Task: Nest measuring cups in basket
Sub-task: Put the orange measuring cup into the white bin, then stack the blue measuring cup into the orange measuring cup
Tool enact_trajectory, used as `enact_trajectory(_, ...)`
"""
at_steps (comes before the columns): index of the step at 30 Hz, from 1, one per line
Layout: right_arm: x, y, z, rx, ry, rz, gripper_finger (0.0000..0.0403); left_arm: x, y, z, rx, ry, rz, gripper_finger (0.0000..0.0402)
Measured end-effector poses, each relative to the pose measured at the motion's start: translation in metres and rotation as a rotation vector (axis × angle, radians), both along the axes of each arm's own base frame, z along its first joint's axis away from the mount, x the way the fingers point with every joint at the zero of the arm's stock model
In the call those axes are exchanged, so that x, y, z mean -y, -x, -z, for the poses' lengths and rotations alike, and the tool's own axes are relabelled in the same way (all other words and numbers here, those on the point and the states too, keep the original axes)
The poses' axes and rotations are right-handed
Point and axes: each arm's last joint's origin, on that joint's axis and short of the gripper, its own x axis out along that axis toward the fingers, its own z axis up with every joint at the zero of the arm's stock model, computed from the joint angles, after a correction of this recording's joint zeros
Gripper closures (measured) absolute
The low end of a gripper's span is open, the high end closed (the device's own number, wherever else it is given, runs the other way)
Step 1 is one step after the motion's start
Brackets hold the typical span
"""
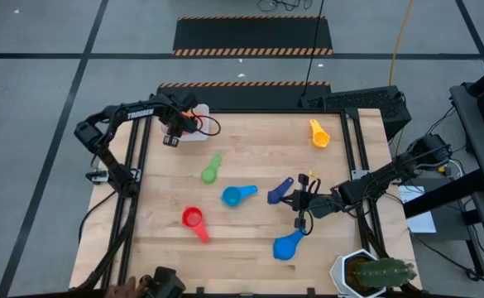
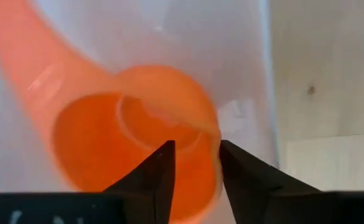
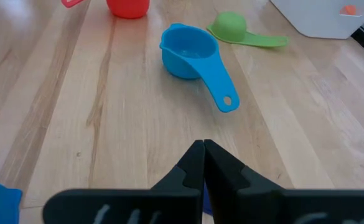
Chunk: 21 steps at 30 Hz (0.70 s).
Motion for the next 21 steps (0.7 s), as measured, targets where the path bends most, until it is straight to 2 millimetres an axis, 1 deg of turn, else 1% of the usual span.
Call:
enact_trajectory(5,0.000,0.000,0.000,-0.001,-0.006,-0.004,0.0403,0.008,-0.004,-0.024,0.024,-0.092,-0.050,0.0256)
enact_trajectory(9,-0.001,0.000,0.000,0.001,-0.023,-0.024,0.0403,0.024,-0.004,-0.040,0.045,-0.105,-0.046,0.0253)
enact_trajectory(11,-0.002,-0.001,-0.001,0.003,-0.034,-0.037,0.0403,0.033,-0.003,-0.048,0.059,-0.105,-0.073,0.0252)
enact_trajectory(14,-0.002,-0.002,-0.002,0.008,-0.040,-0.038,0.0403,0.049,-0.004,-0.061,0.110,-0.121,-0.135,0.0252)
enact_trajectory(17,-0.004,-0.005,-0.007,0.020,-0.085,-0.046,0.0403,0.069,-0.007,-0.073,0.185,-0.131,-0.230,0.0252)
enact_trajectory(21,-0.011,-0.012,-0.018,-0.028,-0.224,-0.078,0.0393,0.101,-0.014,-0.085,0.279,-0.122,-0.293,0.0252)
